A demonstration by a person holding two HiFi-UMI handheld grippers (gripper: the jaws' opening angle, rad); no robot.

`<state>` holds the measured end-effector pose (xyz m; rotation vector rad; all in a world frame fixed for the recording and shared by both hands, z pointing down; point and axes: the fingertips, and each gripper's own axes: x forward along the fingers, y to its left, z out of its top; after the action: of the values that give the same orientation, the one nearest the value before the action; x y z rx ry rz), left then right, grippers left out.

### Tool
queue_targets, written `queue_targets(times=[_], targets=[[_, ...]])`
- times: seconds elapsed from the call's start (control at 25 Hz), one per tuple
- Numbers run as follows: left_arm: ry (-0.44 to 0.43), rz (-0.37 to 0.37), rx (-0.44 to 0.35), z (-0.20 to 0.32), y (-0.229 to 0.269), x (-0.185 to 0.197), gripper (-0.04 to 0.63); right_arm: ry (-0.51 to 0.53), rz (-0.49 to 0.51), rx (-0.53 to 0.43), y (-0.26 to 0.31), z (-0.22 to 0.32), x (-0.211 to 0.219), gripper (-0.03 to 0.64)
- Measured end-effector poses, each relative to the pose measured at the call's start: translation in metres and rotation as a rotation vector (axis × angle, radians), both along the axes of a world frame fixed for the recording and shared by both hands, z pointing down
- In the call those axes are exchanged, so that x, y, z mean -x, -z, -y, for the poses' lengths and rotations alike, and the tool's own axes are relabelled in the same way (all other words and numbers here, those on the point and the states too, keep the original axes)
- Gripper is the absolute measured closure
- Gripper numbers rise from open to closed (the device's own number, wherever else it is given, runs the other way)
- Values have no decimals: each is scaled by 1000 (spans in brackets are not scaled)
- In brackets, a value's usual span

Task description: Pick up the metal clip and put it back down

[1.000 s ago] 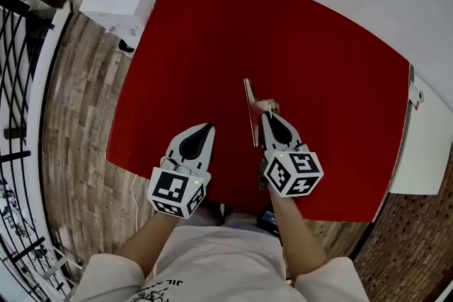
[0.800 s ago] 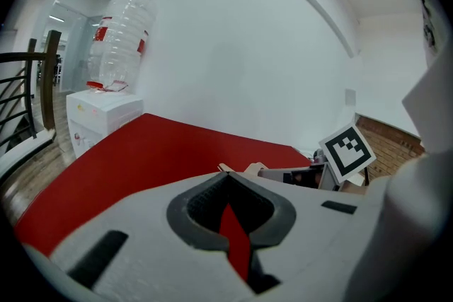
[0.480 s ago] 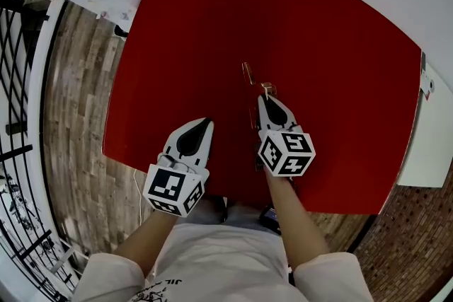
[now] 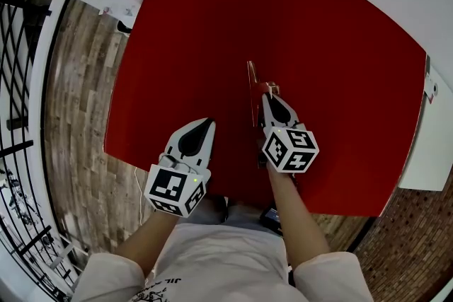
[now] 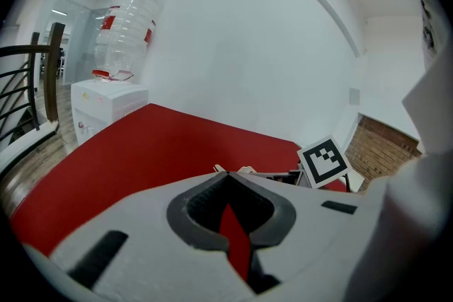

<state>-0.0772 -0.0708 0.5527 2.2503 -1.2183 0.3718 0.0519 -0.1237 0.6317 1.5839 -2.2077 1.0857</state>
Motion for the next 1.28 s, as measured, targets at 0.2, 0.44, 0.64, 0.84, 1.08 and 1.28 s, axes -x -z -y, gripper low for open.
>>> queue_targets(times=[0.2, 0.44, 0.64, 0.84, 1.08, 1.28], targets=[[-4, 0, 3, 1, -2, 0, 591, 4, -4, 7, -4, 2, 0, 597], [5, 7, 4, 0, -3, 0, 591, -8, -9, 10, -8, 1, -4, 579], [4, 7, 5, -3, -4, -3, 591, -17, -6, 23, -15, -1, -10, 524], [7, 8, 13, -6, -4, -2, 591, -27, -21, 32, -19, -3, -16, 495], [6, 9, 9, -6, -4, -5, 591, -32, -16, 35, -19, -2, -24, 491], [10, 2, 0, -8, 1, -10, 591, -25, -32, 36, -12, -11, -34, 491]])
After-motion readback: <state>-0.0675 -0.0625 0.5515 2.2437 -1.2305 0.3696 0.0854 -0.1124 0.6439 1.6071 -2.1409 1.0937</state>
